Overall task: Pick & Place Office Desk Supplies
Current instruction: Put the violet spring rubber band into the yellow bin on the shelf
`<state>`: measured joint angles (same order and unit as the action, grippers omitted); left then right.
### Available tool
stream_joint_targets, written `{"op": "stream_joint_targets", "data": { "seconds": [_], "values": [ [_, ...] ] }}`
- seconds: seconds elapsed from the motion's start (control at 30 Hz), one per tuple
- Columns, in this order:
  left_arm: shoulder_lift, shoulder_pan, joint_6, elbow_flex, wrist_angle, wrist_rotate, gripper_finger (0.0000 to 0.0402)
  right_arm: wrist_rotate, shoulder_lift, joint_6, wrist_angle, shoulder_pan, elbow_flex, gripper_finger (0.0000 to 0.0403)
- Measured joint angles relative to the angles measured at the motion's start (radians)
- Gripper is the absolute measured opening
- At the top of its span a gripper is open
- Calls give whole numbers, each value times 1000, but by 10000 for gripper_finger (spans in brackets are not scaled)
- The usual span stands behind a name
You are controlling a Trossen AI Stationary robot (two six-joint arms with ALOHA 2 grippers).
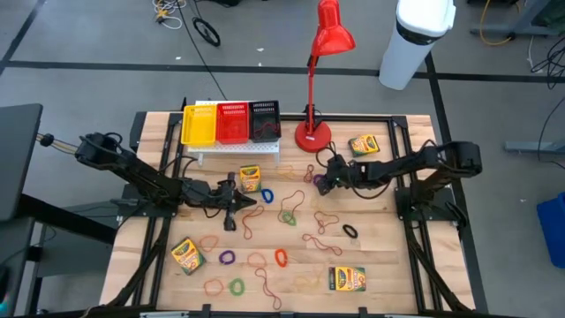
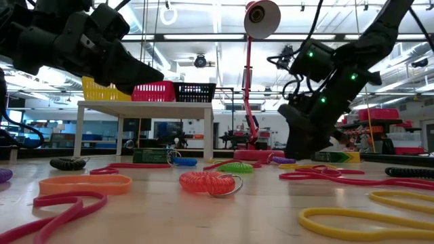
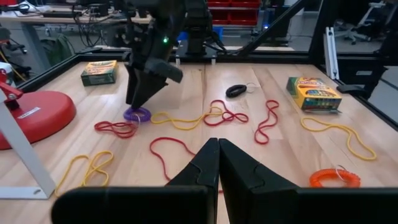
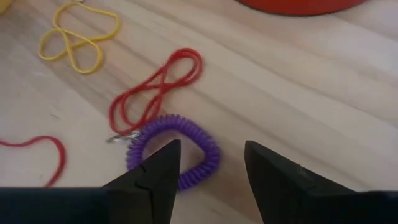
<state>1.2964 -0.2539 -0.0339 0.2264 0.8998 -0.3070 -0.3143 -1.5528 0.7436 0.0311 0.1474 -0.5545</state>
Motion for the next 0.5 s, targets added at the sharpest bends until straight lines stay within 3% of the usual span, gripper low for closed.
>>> {"op": "stream_joint_targets", "data": {
  "seconds": [0.2,0.5],
  "values": [
    [0,-1,-4,0,-4,-7,13,-50,-42,-18,19,-4,-2,168],
    [0,0,-71,1,-13,-7,13,-53,-43,-109,54,-4,0,21]
  ]
}}
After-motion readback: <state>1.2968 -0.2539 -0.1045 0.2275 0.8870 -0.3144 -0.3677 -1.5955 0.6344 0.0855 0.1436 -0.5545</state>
